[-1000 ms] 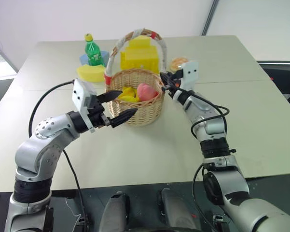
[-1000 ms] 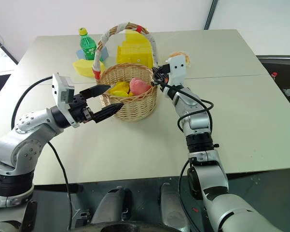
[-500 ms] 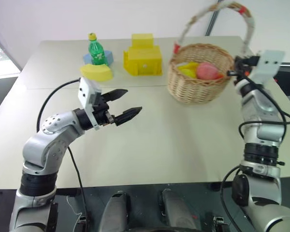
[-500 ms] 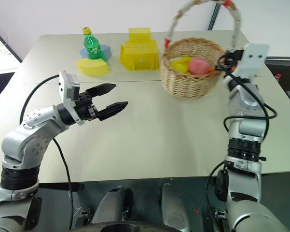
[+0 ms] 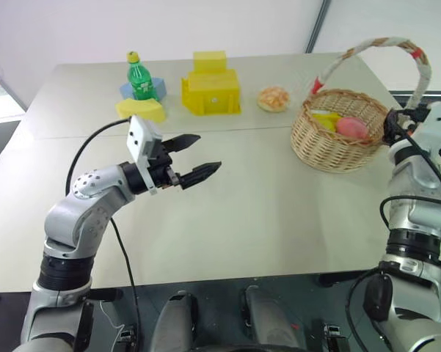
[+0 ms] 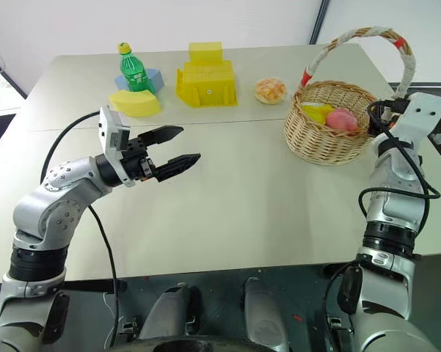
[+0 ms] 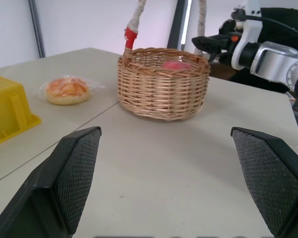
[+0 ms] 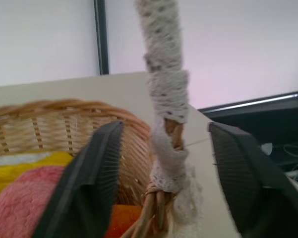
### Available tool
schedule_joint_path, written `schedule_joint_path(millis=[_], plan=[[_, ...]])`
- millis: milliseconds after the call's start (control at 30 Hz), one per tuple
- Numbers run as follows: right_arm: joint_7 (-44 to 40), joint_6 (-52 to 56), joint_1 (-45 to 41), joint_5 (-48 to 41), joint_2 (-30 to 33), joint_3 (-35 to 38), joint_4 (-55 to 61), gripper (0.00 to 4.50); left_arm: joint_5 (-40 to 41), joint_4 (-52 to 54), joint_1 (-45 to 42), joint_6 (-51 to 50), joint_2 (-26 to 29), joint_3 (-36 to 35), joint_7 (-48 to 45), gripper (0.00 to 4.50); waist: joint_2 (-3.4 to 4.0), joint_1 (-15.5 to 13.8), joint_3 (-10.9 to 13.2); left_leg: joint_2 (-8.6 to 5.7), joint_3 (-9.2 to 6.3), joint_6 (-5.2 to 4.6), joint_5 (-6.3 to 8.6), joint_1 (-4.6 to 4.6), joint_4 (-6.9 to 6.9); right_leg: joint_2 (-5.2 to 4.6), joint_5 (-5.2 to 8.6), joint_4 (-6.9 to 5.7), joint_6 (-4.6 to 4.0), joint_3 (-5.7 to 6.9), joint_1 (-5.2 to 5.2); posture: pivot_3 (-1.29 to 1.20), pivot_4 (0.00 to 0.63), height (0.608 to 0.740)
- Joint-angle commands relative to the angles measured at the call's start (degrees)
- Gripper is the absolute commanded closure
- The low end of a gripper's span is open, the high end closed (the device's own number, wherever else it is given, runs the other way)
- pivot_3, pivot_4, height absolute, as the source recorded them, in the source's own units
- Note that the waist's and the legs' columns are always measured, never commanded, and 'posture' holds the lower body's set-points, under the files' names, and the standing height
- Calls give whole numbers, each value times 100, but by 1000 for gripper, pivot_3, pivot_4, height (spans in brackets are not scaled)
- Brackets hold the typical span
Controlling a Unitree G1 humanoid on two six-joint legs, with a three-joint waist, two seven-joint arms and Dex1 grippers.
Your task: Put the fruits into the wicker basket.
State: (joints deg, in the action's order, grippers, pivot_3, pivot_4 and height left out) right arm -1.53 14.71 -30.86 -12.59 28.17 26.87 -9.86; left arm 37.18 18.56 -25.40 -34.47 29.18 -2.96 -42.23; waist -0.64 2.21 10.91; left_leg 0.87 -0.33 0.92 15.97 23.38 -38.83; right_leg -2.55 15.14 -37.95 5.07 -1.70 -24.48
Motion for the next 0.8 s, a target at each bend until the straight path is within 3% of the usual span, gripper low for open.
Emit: schedule_joint_path(millis=[33,200,367,533,800], plan=[[-231,219,514,-128,311,246,1000,964,82,102,115,34,29,-300,128,0,0,-25,0,0,-1,0,0,1,0,-1,0,1,0,0,0,0,150,740],[-1257,428,1813,-418,759,290,2069,964,-16,-16,694,17,328,-725,250,0,1,-82,0,0,1,-3,2,0,1,-3,1,5,0,0,1,0,150,740],[-2727,279,3040,-611,1104,-614,2963,964,-539,-225,1318,365,670,-940,359,0,0,-78,-1,4,4,-3,2,-14,2,4,1,5,0,-1,10,0,150,740],[-3278,447,2933,-778,869,-1632,3080,964,-891,-470,1909,774,602,-1126,575,0,-2,-79,-1,8,3,-3,2,-18,1,5,2,4,0,-2,13,0,150,740],[-3546,282,2267,-683,620,-2004,2369,964,-765,-76,2571,872,429,-1426,688,0,-6,-173,-2,7,-6,-3,2,-6,1,-14,2,11,-1,8,13,0,150,740]])
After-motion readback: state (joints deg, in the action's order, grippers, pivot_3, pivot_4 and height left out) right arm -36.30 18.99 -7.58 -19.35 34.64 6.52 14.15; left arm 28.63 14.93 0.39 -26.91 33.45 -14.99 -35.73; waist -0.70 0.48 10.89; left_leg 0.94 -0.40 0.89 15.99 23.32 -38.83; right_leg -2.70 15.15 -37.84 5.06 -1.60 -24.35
